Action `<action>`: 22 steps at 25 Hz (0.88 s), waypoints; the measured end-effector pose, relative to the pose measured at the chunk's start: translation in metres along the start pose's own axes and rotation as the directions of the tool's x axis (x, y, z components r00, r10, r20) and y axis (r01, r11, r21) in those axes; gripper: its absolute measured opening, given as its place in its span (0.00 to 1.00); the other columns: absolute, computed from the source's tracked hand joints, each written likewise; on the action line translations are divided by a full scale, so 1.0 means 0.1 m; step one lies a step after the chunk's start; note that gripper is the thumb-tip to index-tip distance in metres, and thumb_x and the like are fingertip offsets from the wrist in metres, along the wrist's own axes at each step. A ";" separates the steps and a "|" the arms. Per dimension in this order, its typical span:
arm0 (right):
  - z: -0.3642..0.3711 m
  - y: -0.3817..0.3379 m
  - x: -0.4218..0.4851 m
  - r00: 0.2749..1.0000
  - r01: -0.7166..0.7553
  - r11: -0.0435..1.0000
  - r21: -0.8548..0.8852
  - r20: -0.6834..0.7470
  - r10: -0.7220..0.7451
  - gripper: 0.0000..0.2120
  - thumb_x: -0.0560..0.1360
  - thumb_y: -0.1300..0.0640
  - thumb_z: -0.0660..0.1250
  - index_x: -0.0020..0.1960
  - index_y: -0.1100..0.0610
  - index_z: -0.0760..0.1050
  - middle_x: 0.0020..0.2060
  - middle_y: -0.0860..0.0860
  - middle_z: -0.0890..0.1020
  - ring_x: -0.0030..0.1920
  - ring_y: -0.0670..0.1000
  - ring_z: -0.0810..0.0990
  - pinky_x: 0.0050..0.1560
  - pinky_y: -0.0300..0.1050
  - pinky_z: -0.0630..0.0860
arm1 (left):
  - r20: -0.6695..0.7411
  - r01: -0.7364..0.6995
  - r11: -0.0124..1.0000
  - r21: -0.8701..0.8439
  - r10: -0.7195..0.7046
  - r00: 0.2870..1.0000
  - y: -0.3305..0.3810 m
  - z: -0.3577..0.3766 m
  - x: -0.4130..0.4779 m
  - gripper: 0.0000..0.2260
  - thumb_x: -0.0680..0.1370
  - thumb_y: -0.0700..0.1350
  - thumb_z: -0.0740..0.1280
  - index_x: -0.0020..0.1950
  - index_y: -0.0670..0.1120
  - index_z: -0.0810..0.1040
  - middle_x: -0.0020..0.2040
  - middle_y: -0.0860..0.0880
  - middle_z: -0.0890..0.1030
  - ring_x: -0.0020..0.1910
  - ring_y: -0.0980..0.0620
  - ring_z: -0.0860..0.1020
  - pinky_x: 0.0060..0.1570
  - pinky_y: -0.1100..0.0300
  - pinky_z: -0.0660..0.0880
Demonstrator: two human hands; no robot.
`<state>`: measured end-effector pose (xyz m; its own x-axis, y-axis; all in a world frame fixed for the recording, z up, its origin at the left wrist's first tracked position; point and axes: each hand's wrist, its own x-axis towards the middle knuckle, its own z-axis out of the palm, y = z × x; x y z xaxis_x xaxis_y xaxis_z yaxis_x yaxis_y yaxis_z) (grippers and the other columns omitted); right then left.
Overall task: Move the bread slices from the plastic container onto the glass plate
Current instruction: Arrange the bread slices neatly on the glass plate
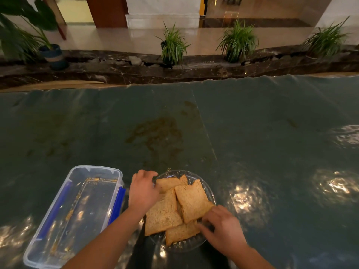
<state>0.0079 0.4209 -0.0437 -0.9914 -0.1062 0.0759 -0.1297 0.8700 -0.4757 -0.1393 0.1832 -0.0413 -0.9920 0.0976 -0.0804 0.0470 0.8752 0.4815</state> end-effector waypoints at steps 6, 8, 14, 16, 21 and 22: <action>0.02 0.05 0.18 0.985 -0.169 0.979 -0.111 -0.062 0.163 0.13 0.69 0.54 0.74 0.52 0.54 0.79 0.47 0.48 0.78 0.47 0.51 0.75 0.50 0.44 0.76 | 0.101 0.276 0.918 -0.285 -0.257 0.961 -0.19 -0.05 -0.47 0.09 0.76 0.42 0.67 0.56 0.49 0.78 0.49 0.49 0.79 0.46 0.53 0.78 0.49 0.53 0.79; 0.04 0.02 0.18 0.984 -0.177 0.972 -0.155 -0.032 0.175 0.14 0.69 0.51 0.73 0.53 0.53 0.79 0.48 0.49 0.80 0.48 0.51 0.75 0.51 0.45 0.75 | 0.103 0.270 0.915 -0.301 -0.250 0.963 -0.21 -0.04 -0.54 0.09 0.77 0.41 0.66 0.56 0.48 0.79 0.48 0.49 0.80 0.47 0.53 0.79 0.50 0.52 0.78; 0.04 0.01 0.14 0.954 -0.297 0.953 -0.061 0.018 0.298 0.15 0.70 0.50 0.70 0.56 0.52 0.78 0.47 0.48 0.78 0.48 0.50 0.72 0.49 0.39 0.68 | 0.145 0.284 0.868 -0.409 -0.245 0.959 -0.18 -0.03 -0.65 0.15 0.76 0.38 0.67 0.61 0.50 0.77 0.53 0.52 0.79 0.50 0.59 0.76 0.49 0.62 0.71; 0.03 0.02 0.13 0.945 -0.326 0.945 -0.022 0.028 0.327 0.14 0.70 0.51 0.70 0.55 0.52 0.78 0.46 0.47 0.76 0.50 0.50 0.73 0.48 0.37 0.67 | 0.165 0.311 0.826 -0.469 -0.264 0.950 -0.19 -0.04 -0.69 0.16 0.76 0.36 0.66 0.61 0.50 0.77 0.54 0.53 0.80 0.53 0.56 0.78 0.52 0.60 0.73; 0.03 0.05 0.14 0.932 -0.346 0.937 -0.035 0.101 0.348 0.21 0.67 0.48 0.73 0.58 0.49 0.76 0.50 0.47 0.75 0.55 0.51 0.73 0.52 0.39 0.69 | 0.254 0.315 0.848 -0.426 -0.223 0.941 -0.21 -0.06 -0.73 0.30 0.68 0.40 0.76 0.66 0.55 0.72 0.61 0.54 0.73 0.57 0.55 0.75 0.57 0.56 0.74; 0.03 0.05 0.14 0.936 -0.320 0.945 -0.069 0.131 0.327 0.23 0.66 0.48 0.74 0.60 0.48 0.75 0.53 0.47 0.75 0.55 0.51 0.72 0.54 0.40 0.69 | 0.286 0.268 0.876 -0.401 -0.157 0.945 -0.20 -0.08 -0.75 0.34 0.64 0.45 0.79 0.67 0.58 0.69 0.62 0.54 0.69 0.58 0.55 0.72 0.59 0.55 0.73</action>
<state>-0.0063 0.4226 -0.0479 -0.9723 0.1218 -0.1997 0.1962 0.8893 -0.4131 -0.0671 0.1544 -0.0384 -0.9113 0.0901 -0.4019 -0.2713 0.6028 0.7504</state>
